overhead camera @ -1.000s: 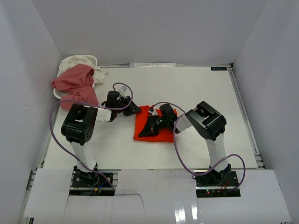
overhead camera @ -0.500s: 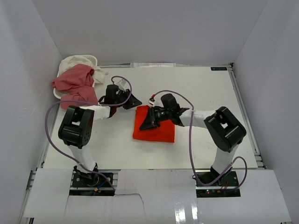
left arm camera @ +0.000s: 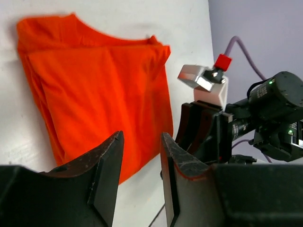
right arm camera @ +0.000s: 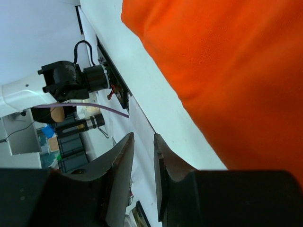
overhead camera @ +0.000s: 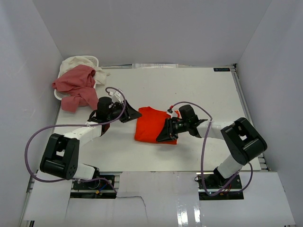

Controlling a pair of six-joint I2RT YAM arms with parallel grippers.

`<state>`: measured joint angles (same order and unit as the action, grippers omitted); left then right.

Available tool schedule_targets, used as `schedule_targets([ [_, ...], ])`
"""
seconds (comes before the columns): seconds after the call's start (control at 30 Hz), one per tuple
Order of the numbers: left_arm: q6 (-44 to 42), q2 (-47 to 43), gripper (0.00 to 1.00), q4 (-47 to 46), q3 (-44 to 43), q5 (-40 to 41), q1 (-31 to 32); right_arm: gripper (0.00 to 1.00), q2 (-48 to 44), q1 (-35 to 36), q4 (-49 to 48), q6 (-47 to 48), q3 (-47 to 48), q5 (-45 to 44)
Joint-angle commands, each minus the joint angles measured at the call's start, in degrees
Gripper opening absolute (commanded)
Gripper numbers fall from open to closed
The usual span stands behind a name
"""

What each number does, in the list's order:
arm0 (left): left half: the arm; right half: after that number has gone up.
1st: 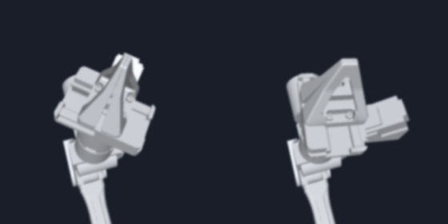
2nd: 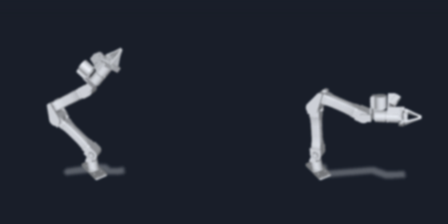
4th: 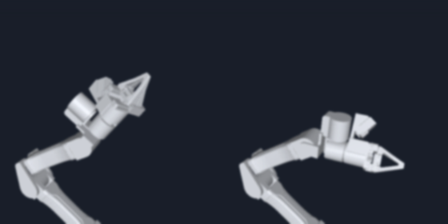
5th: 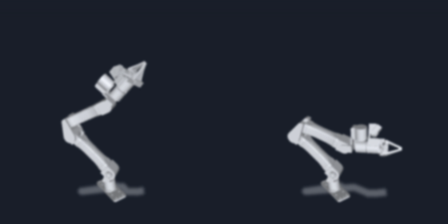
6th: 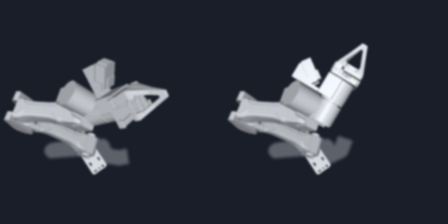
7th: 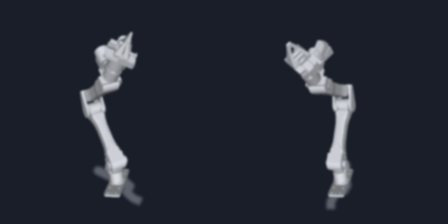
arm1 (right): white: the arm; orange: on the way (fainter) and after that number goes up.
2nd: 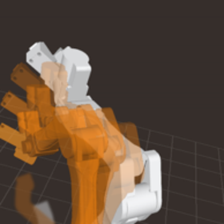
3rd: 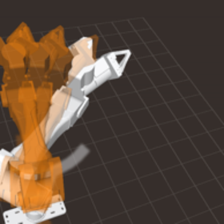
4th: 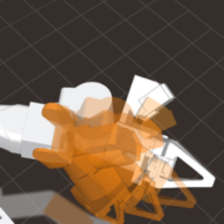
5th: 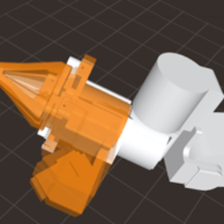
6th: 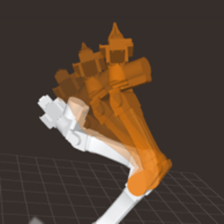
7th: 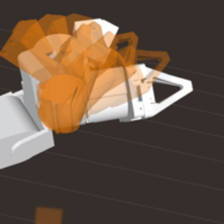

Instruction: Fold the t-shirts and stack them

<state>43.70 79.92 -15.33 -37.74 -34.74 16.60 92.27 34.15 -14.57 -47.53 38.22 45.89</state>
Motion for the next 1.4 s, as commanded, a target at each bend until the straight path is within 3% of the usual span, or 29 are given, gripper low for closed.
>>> schedule_targets([
  [0.0, 0.42, -0.91, 0.48, 1.89, 2.40, -3.05, 1.15, 0.30, -2.53, -1.28, -4.14, 0.07, -2.79, 3.41],
  [0.07, 0.51, 0.58, 0.51, 1.80, 3.54, -3.49, 2.64, 0.31, -1.92, -2.59, -8.62, -1.85, -4.81, 5.61],
  [0.4, 2.18, 8.23, 0.52, -3.47, 3.64, -3.49, 10.29, 0.29, 7.22, -5.23, -12.41, -0.46, -1.93, 7.90],
  [0.63, 2.18, 9.37, 0.52, -3.83, 2.84, -4.46, 10.91, 0.29, 13.89, -5.50, -12.15, -0.29, 1.77, 7.99],
  [0.97, 2.53, 13.85, 0.52, -7.34, 7.76, -4.99, 11.00, 0.29, 20.93, -6.82, -12.41, 2.52, -2.00, 5.88],
  [1.2, 3.58, 16.24, 0.52, -10.68, 9.35, -5.86, 11.00, 0.29, 18.66, -7.52, -12.42, 2.62, -1.66, 6.49],
  [1.37, 3.76, 12.46, 0.52, -7.97, 5.58, -5.51, 11.00, 0.29, 13.65, -8.40, -3.99, 5.60, 2.29, 6.06],
])
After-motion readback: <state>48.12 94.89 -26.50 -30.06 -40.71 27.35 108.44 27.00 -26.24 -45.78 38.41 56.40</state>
